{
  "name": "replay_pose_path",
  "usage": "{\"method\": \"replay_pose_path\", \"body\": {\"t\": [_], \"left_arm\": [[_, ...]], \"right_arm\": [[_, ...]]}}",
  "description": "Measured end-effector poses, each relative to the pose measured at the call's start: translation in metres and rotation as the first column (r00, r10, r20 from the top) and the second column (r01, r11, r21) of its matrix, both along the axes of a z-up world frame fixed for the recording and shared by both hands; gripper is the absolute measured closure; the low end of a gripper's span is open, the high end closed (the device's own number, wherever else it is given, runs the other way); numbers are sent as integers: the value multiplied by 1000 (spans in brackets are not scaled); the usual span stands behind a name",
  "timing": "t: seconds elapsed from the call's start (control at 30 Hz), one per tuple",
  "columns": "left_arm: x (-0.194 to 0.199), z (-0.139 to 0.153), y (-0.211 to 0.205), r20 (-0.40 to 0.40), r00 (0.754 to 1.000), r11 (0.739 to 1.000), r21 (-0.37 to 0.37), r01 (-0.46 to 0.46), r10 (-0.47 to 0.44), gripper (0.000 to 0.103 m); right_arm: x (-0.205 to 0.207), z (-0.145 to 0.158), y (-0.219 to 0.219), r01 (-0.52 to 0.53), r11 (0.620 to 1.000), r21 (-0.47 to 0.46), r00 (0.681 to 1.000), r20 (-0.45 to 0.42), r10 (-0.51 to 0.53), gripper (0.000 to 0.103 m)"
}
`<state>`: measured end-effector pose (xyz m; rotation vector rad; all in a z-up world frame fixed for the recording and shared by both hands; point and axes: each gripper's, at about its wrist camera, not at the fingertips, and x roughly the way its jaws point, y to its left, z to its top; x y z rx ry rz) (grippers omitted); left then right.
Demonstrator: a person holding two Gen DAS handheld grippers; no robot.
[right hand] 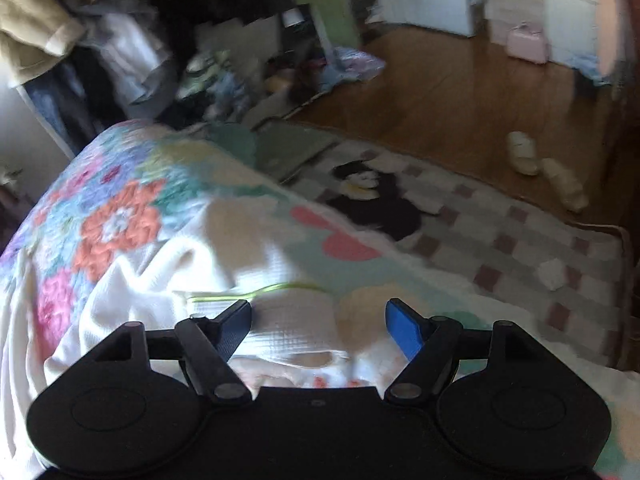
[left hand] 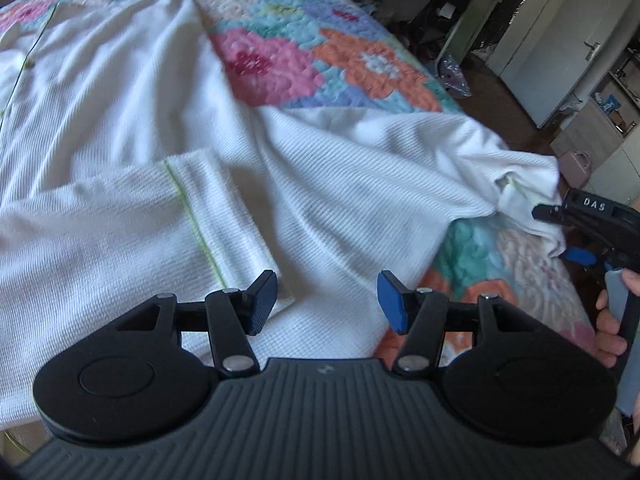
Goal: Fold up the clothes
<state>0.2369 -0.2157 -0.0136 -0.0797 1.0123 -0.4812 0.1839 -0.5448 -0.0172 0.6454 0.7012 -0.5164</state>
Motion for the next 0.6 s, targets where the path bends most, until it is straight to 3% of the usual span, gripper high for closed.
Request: {"method": "replay_pose_path", "body": {"t": [0.03,0.1,0.2,0.27,0.37,0.47,0.6], "left_arm": [[0,-1,2,-4,1000,1000,-3,-6,6,48],[0,-3,5,-9,1000,1000,-8,-16,16,48],[-3,-2,10,4,1000,1000,-7,-20,20,48],[-7,0,13,25,999,1000,11,-23,23,48],[-16,6,20,62,998,1000,22,-18,16,48],[-27,15,35,99,995,1000,3,-5,5,48],[-43,29,63,186,982,999,-51,-14,23,46]], "right_arm": [[2,1,3,-29,1000,-2,999,14,29,61],[7,6,10,-82,996,-19,996,35,83,85],[6,27,30,-121,988,-96,988,88,130,86],[4,42,45,-183,980,-79,966,173,194,87],[3,61,64,-307,952,-9,901,320,293,87],[11,69,86,-476,878,58,814,407,415,87],[28,76,144,-633,773,-50,729,300,616,87]]}}
